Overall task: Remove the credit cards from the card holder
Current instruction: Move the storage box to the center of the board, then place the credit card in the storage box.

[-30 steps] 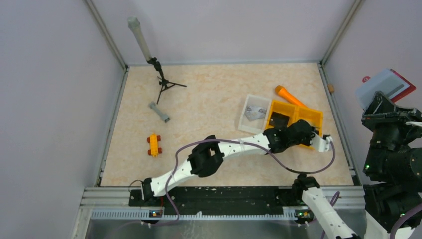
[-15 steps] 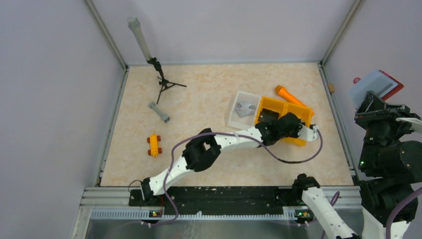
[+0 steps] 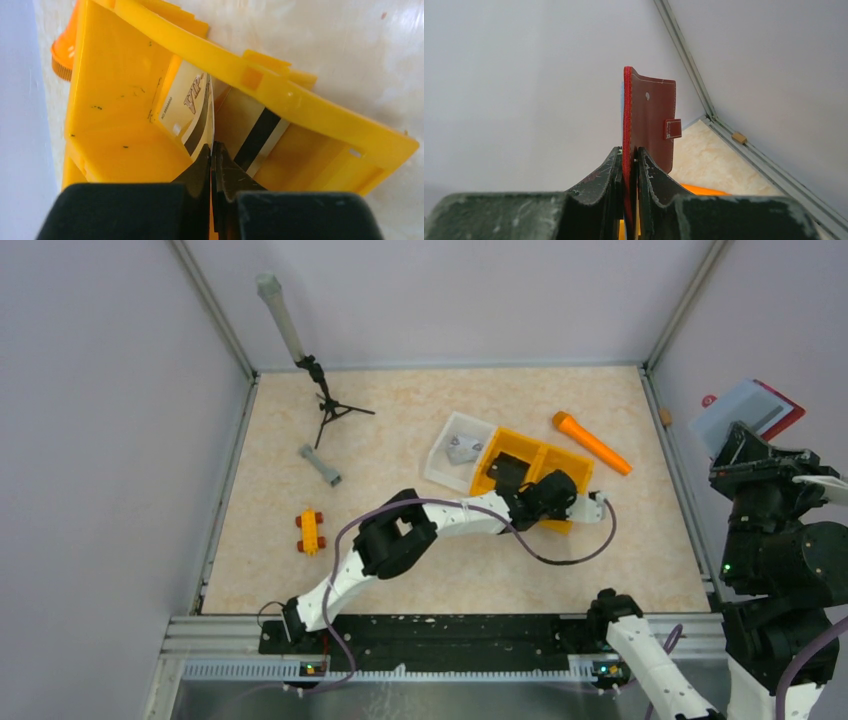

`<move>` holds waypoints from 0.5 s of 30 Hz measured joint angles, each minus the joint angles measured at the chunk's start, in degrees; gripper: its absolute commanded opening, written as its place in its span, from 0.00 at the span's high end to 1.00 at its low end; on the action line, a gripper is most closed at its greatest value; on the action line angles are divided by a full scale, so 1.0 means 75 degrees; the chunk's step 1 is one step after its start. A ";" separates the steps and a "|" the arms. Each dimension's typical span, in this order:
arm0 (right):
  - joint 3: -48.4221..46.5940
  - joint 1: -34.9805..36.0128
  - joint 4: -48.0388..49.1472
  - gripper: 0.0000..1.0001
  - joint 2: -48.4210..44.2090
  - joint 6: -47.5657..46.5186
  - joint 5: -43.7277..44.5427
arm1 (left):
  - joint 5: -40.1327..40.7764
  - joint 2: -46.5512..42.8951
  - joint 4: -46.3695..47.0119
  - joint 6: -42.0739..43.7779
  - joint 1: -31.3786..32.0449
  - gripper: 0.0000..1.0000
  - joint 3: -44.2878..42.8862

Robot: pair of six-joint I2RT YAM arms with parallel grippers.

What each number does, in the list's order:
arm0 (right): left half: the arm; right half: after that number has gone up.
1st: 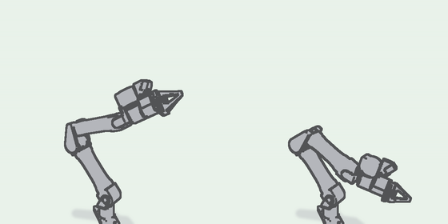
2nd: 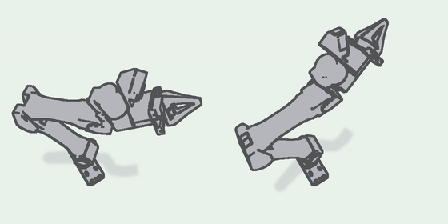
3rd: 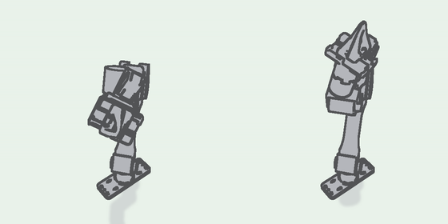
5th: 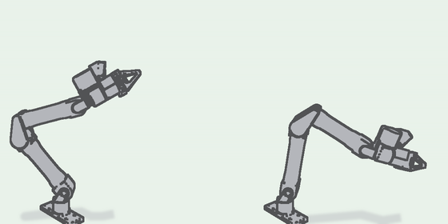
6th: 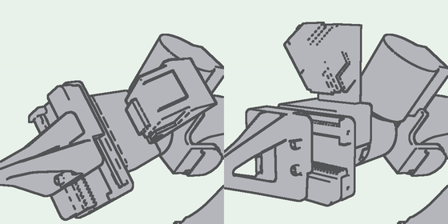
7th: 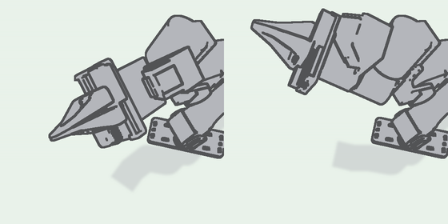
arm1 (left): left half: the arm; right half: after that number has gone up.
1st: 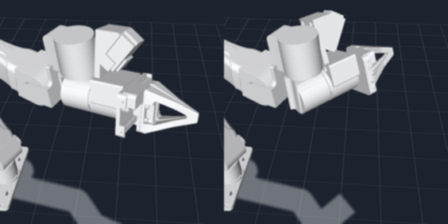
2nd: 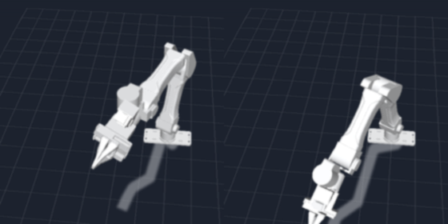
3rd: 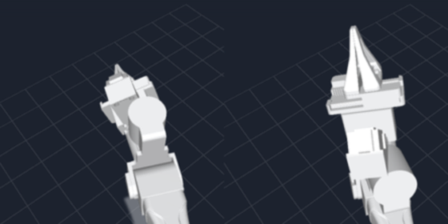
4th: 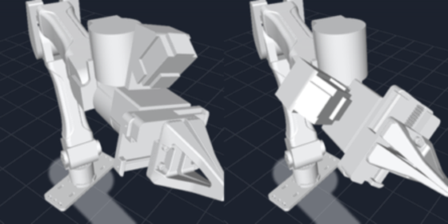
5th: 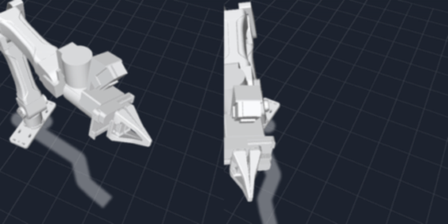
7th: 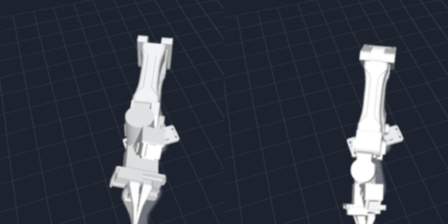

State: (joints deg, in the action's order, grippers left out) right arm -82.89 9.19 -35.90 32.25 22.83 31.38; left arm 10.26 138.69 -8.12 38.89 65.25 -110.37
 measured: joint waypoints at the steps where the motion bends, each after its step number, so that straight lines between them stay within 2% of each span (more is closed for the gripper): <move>1: 0.0000 0.0000 -0.0003 1.00 0.0000 0.0029 -0.0017 | 0.0076 -0.0140 0.0093 0.0038 -0.0015 1.00 0.0289; 8: 0.0006 0.0000 -0.0023 1.00 0.0000 0.0105 -0.0157 | 0.0376 -0.0784 0.0542 0.0093 -0.0131 1.00 0.0933; 15: 0.0006 0.0000 -0.0026 1.00 0.0000 0.0105 -0.0201 | 0.0507 -0.0781 0.0449 0.0714 -0.0093 1.00 0.0729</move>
State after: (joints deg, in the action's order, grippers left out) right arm -82.85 9.19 -36.10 32.25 23.62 29.87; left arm 14.06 132.84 -4.75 44.25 64.55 -104.90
